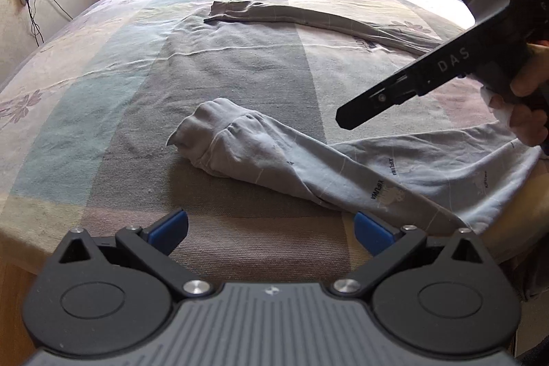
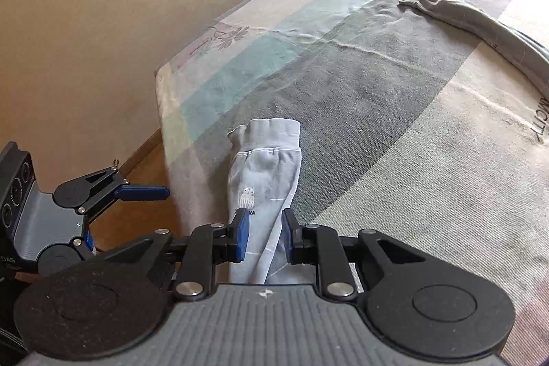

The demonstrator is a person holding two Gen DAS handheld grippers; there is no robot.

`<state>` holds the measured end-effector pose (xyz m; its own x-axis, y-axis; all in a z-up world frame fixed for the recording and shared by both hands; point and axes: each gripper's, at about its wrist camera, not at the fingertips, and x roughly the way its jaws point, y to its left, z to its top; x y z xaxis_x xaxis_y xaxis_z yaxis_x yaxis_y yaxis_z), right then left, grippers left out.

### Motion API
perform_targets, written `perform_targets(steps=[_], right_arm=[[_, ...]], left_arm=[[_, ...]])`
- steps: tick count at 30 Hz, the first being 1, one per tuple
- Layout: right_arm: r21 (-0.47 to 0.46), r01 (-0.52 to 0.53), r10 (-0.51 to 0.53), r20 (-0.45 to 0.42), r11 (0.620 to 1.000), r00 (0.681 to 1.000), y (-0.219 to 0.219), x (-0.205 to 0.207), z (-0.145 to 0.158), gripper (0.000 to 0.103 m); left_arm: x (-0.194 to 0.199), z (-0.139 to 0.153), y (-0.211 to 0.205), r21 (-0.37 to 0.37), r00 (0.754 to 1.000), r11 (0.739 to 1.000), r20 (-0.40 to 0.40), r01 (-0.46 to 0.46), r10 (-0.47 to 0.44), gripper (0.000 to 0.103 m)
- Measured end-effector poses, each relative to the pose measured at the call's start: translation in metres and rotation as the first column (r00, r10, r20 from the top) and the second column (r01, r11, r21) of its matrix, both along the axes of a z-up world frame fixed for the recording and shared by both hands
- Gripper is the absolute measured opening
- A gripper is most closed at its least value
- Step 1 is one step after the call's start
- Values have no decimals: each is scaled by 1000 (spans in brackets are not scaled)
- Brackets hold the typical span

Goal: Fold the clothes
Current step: 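Grasp the grey leg cuff with the right gripper and lift it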

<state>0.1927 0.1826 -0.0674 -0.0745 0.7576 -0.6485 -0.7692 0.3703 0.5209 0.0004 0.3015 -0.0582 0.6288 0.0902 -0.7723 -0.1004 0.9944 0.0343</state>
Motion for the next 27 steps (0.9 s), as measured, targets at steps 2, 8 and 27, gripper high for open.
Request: perform_targets(steps=[2,8,27], right_arm=[[-10,2,-3,-32,1000,999,12,6,-11,24],[-24,3,-6,-87,1000,996,37,11,-34,29],[70,-276,275,23,959,961,61,-64,5,13]], left_arm=[[0,-2,4,7,1000,1000,-9,-4,4,102],[0,-4,15,12,1000,1000,-18,-3,3,102],[-18,-18,29,-98,999,995,-40,3,-7,103]])
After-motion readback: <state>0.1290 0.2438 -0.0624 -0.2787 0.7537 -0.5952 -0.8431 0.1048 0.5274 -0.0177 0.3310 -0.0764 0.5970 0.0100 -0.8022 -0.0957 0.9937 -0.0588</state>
